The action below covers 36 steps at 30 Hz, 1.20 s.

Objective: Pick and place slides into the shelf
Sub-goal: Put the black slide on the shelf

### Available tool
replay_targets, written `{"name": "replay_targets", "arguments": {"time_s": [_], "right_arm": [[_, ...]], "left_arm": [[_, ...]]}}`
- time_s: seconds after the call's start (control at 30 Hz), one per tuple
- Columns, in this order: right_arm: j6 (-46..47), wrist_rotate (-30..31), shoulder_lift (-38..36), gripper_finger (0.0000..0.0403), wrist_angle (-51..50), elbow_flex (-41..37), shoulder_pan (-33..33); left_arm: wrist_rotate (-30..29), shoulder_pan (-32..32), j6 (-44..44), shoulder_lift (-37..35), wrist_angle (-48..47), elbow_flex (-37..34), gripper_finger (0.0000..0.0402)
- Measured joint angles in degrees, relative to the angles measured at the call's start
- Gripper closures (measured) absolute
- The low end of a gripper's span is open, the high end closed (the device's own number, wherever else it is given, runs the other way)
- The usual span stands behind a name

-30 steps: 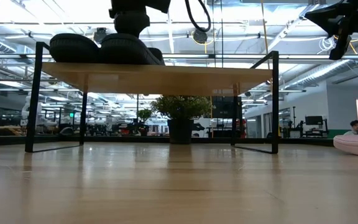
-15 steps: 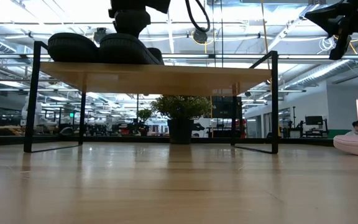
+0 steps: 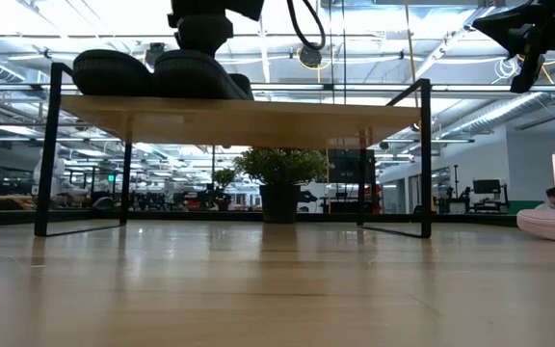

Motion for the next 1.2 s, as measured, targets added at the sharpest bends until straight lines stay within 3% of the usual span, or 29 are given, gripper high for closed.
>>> {"name": "replay_targets", "arguments": {"time_s": [0.53, 1.2], "right_arm": [[0.0, 0.0, 0.0, 0.0403, 0.0, 0.0, 0.0], [0.0, 0.0, 0.0, 0.0403, 0.0, 0.0, 0.0]], "left_arm": [[-2.0, -0.5, 5.2, 0.0, 0.0, -0.1, 0.0316], [-3.0, -0.5, 4.1, 0.0, 0.0, -0.1, 0.0316]]}}
